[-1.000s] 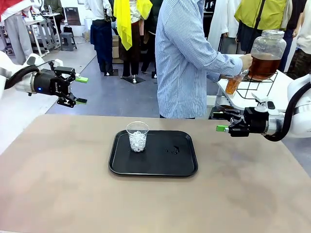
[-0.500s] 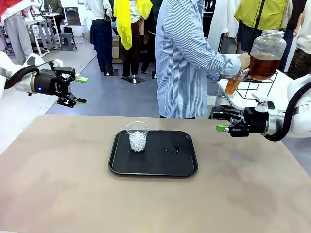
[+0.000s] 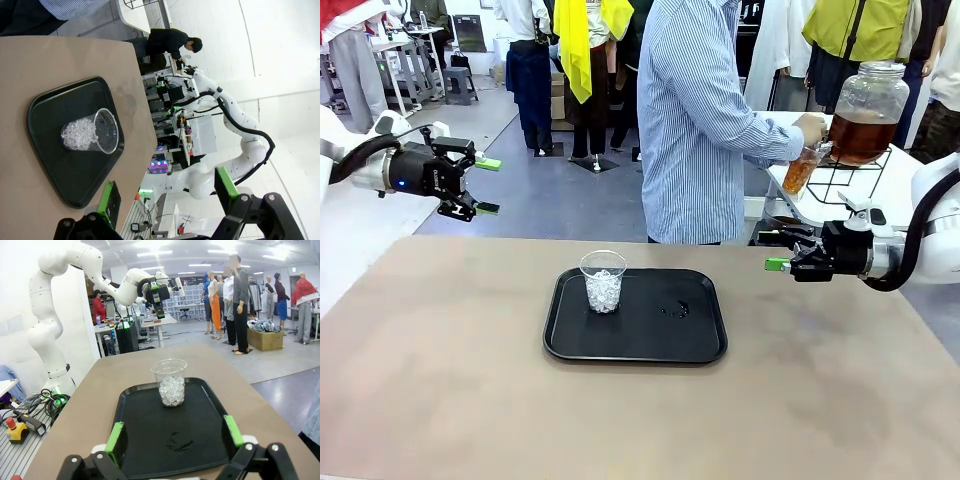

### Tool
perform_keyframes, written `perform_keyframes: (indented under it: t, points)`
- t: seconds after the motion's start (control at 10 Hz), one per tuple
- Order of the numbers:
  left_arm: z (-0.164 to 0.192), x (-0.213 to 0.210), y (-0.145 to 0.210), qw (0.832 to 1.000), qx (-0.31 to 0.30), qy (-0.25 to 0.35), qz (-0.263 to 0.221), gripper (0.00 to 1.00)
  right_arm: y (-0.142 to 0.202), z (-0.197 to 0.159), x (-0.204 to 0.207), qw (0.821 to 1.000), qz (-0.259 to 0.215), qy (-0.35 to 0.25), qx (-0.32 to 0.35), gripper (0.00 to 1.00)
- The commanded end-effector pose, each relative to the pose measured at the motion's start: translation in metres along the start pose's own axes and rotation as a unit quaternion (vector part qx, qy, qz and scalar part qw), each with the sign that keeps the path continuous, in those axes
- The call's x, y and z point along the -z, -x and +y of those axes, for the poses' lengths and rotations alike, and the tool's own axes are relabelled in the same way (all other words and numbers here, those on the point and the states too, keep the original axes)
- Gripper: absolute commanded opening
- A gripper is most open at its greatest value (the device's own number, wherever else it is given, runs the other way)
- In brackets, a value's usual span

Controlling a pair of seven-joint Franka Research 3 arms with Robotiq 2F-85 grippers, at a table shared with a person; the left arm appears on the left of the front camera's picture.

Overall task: Pour the drink into the iced cup.
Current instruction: Pick up the iced cup indicated by the human and present it to them.

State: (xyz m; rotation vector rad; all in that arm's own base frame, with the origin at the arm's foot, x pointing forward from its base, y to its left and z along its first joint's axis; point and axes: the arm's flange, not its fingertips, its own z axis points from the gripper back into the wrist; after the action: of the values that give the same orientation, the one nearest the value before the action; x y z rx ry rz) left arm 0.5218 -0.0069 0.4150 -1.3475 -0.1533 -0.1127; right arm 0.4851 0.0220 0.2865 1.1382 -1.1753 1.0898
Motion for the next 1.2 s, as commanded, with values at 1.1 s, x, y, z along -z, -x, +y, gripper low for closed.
perform_keyframes:
  t: [1.1]
  points:
    - [-0.0022,0.0004,0.0026,1.000,0.001,-0.002,-0.003,1.00,-0.0034,-0.0023,0.0020,1.000,0.001,-0.002,-0.004,1.00]
